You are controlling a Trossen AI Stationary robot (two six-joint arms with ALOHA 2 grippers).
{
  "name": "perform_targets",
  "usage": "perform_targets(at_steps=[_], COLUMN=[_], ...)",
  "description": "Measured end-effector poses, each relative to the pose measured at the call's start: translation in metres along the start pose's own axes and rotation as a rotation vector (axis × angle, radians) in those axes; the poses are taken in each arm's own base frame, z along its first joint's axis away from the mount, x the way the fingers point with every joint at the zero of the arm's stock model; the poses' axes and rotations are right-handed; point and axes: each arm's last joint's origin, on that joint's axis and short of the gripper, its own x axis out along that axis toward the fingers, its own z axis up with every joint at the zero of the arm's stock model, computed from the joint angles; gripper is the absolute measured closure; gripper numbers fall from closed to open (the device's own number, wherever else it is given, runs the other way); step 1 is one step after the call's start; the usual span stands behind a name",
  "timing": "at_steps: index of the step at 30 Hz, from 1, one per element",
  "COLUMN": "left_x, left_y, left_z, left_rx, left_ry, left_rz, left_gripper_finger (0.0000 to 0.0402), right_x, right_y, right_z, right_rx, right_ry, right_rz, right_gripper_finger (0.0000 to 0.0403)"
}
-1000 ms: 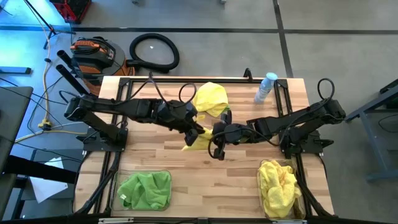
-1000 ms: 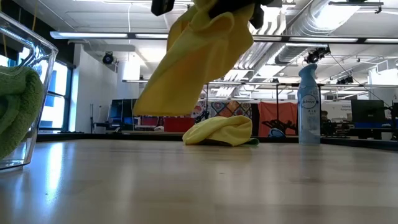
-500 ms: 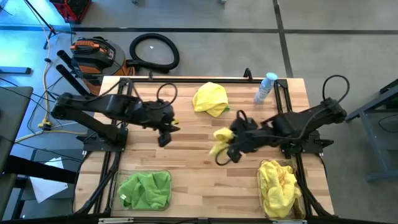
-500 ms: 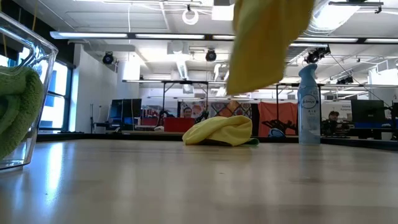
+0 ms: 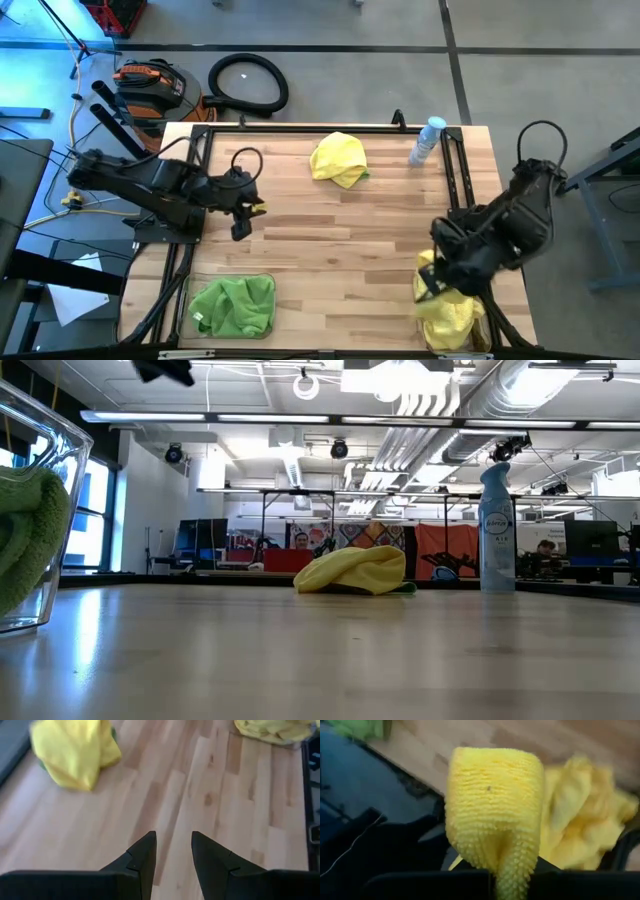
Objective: Sort microfiber towel by color & place in baskets
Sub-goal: Put the left yellow microfiber towel into the right transparent bin
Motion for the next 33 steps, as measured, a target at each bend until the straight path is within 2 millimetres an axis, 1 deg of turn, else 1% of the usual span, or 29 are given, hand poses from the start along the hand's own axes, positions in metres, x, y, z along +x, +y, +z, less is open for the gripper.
perform_targets(at_steps=[4, 6, 10, 13, 16, 19, 25, 28, 33], left_x=[0.012, 0.018, 0.027, 0.032, 0.034, 0.035, 0.033, 0.033, 0.033], left_y=[0.008, 0.012, 0.017, 0.019, 0.02, 0.019, 0.016, 0.016, 0.016], left_z=[-0.03, -0.043, -0.064, -0.073, -0.076, -0.074, -0.067, -0.066, -0.066], left_rx=[-0.074, -0.121, -0.206, -0.259, -0.282, -0.285, -0.293, -0.307, -0.346], left_ry=[-0.009, -0.013, -0.026, -0.042, -0.056, -0.074, -0.136, -0.151, -0.146], left_rz=[-0.069, -0.092, -0.136, -0.158, -0.168, -0.178, -0.214, -0.224, -0.227], left_gripper_finger=[0.0289, 0.0289, 0.0289, 0.0289, 0.0289, 0.0289, 0.0289, 0.0289, 0.0289], right_x=[0.005, 0.011, 0.028, 0.048, 0.068, 0.084, 0.127, 0.141, 0.163], right_y=[-0.004, -0.003, 0.001, 0.008, 0.013, 0.014, -0.004, -0.01, -0.014], right_z=[-0.023, -0.034, -0.053, -0.065, -0.076, -0.086, -0.098, -0.1, -0.101], right_rx=[0.079, 0.097, 0.118, 0.113, 0.101, 0.097, 0.126, 0.137, 0.132], right_ry=[0.051, 0.078, 0.09, 0.102, 0.091, 0.068, 0.029, 0.004, 0.018], right_rz=[-0.035, -0.07, -0.142, -0.219, -0.279, -0.323, -0.518, -0.529, -0.483], right_gripper_finger=[0.0402, 0.0402, 0.0402, 0.0402, 0.0402, 0.0402, 0.0402, 0.0402, 0.0399])
